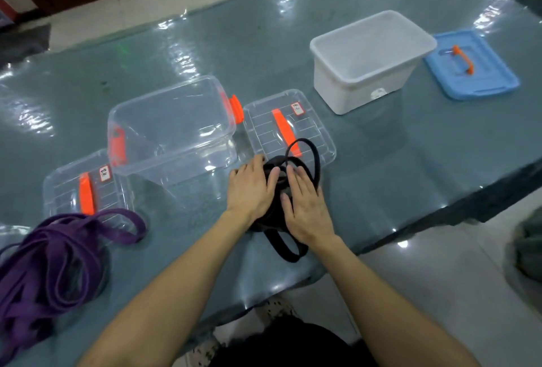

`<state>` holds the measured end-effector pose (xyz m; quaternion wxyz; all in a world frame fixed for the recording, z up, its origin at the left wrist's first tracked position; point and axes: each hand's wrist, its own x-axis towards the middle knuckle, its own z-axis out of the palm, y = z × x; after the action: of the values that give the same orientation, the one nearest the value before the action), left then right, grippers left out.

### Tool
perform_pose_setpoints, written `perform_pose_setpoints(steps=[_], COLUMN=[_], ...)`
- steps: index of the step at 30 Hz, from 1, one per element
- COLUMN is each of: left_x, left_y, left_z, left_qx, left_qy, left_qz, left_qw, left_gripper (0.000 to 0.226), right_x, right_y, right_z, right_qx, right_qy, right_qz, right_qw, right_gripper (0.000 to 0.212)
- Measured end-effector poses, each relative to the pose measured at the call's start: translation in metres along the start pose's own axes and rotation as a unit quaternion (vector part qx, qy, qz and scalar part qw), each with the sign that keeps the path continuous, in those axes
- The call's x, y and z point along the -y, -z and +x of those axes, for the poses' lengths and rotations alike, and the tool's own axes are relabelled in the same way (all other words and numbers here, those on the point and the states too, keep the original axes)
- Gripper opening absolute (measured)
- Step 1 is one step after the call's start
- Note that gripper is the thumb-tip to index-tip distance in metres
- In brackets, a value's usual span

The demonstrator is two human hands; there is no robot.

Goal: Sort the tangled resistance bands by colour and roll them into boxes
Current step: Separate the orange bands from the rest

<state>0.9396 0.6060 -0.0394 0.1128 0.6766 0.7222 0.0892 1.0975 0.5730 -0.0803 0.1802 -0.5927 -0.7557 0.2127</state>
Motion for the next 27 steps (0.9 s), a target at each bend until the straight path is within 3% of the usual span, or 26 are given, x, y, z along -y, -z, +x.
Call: perform_pose_setpoints(steps=[4, 10, 14, 18, 21, 24, 27], left_x=[0.006, 0.023, 0.062, 0.129, 0.190, 0.263, 0.355], left_y=[0.016, 0.062, 0.098, 0.125, 0.143, 0.163, 0.188], left_z=[-0.007, -0.020, -0.037, -0.070, -0.105, -0.149, -0.206], left_qx=[-0.016, -0.075, -0.117, -0.123, -0.116, -0.133, -0.157], left_qy=[-0.086, -0.169, -0.170, -0.138, -0.089, -0.046, 0.005], left_qz=[0.006, 0.080, 0.115, 0.135, 0.148, 0.159, 0.161], left_qw=[0.996, 0.980, 0.972, 0.973, 0.978, 0.977, 0.974], left_gripper=[0.043, 0.047, 0.045, 0.036, 0.031, 0.025, 0.023], right_x=[0.012, 0.043, 0.081, 0.159, 0.234, 0.317, 0.405], right_y=[0.031, 0.085, 0.115, 0.115, 0.088, 0.032, -0.043], right_z=[0.001, -0.013, -0.021, -0.015, -0.002, 0.006, -0.004], right_qx=[-0.010, -0.034, 0.004, 0.067, 0.077, 0.073, 0.095], right_qy=[0.001, 0.014, -0.005, -0.006, 0.100, 0.248, 0.335], right_qz=[-0.101, -0.248, -0.310, -0.410, -0.429, -0.374, -0.330], right_qw=[0.995, 0.968, 0.951, 0.910, 0.895, 0.891, 0.877], right_gripper=[0.065, 0.041, 0.030, 0.039, 0.033, 0.031, 0.031])
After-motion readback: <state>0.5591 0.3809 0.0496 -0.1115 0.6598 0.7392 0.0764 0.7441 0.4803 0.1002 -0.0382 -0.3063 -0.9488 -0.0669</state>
